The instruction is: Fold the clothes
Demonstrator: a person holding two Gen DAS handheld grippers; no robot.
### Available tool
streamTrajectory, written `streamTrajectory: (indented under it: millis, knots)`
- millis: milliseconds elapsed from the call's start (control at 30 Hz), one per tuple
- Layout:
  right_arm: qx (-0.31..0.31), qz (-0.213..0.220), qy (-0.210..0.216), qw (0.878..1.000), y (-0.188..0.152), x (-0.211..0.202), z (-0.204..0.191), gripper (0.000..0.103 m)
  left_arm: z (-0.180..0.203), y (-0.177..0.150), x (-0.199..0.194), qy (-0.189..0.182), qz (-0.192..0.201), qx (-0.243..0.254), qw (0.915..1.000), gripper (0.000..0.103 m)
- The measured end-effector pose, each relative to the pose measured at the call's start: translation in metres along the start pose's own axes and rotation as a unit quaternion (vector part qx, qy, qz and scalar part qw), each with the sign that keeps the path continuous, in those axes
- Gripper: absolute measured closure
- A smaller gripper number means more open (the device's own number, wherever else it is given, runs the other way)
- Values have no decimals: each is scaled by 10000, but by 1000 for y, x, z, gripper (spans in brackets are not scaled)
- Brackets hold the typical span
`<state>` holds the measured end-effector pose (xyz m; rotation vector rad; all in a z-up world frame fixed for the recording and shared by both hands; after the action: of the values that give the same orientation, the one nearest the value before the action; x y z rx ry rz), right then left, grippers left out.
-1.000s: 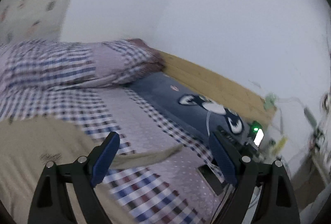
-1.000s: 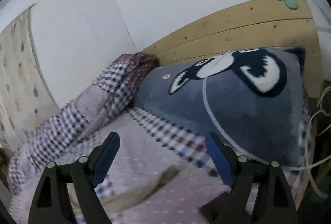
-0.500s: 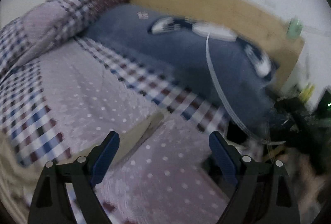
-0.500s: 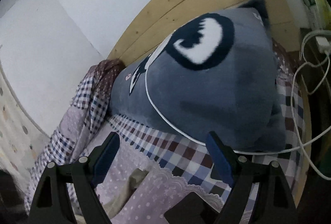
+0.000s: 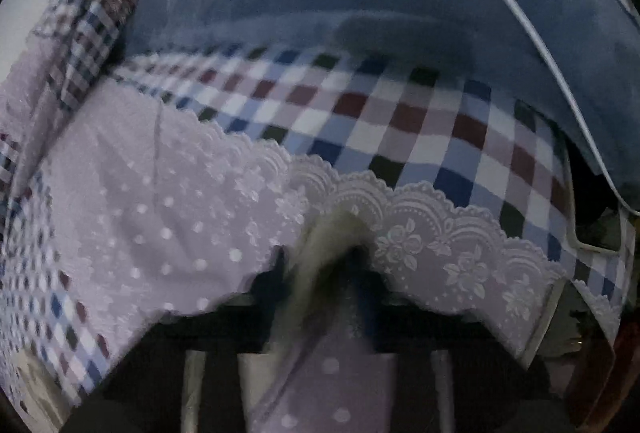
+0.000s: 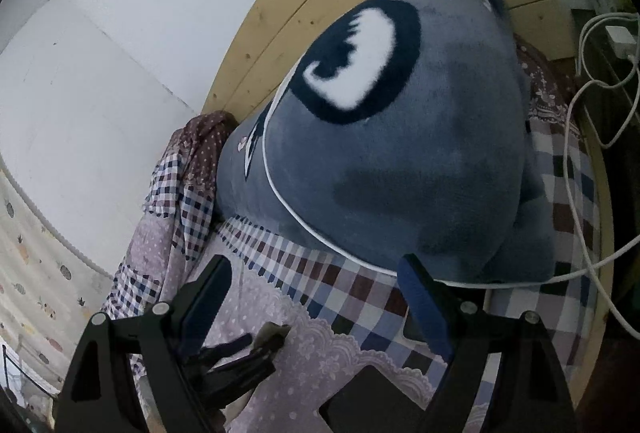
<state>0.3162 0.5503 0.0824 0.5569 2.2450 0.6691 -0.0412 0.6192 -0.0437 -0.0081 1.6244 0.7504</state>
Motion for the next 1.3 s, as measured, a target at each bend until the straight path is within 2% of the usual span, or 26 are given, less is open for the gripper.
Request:
streamTrajectory:
  millis: [67, 133, 200, 267, 367, 433, 533, 633, 833, 933, 1167, 1300]
  knots:
    - [-17, 15, -17, 10000, 1, 0, 1, 15, -7, 6, -21, -228, 346, -390, 9984, 100]
    - [-29, 8, 11, 10000, 0, 0, 0, 15, -22, 18, -68, -513, 942, -820, 9908, 100]
    - [-62, -8, 57, 10000, -1, 0, -2, 15, -43, 28, -125, -737, 1555, -1211, 9776, 100]
    - [-110, -39, 129, 9998, -4, 1, -7, 15, -69, 33, -184, -922, 2125, -1565, 9601, 100]
    - [-295, -178, 301, 9990, -14, 5, -25, 15, -123, 26, -285, -898, 3010, -2143, 9249, 100]
    - [-502, -351, 552, 9966, -26, 8, -45, 15, -163, 10, -353, -778, 3552, -2527, 8966, 100]
    - [-1013, -693, 1096, 9864, -56, 11, -90, 15, -220, -30, -436, -435, 4172, -2991, 8571, 100]
    - [-1536, -992, 1397, 9732, -91, 11, -127, 15, -272, -83, -501, 170, 4514, -3336, 8274, 100]
    - [-2701, -1459, 1894, 9327, -178, 3, -198, 15, -363, -197, -564, 971, 4692, -4095, 7763, 100]
    - [-3187, -1642, 2073, 9102, -224, -4, -219, 15, -399, -250, -574, 1281, 4637, -4417, 7573, 100]
    - [-4005, -1791, 2255, 8699, -299, -12, -253, 15, -474, -361, -538, 1702, 4169, -5192, 7264, 100]
    - [-4319, -1818, 2158, 8566, -322, -10, -256, 15, -499, -419, -507, 1812, 3992, -5626, 7009, 100]
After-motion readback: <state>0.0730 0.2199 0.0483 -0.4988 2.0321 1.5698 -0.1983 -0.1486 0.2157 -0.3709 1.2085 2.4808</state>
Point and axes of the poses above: each gripper's, at about its wrist camera, not at the fingertips, and x roughly the way its jaws point, z to its right, y to its top, the point moved 10 cm from there along x, roughly the way its jaws point, and after that the axes turned 8 degrees about -y, right-handed, at the moved point
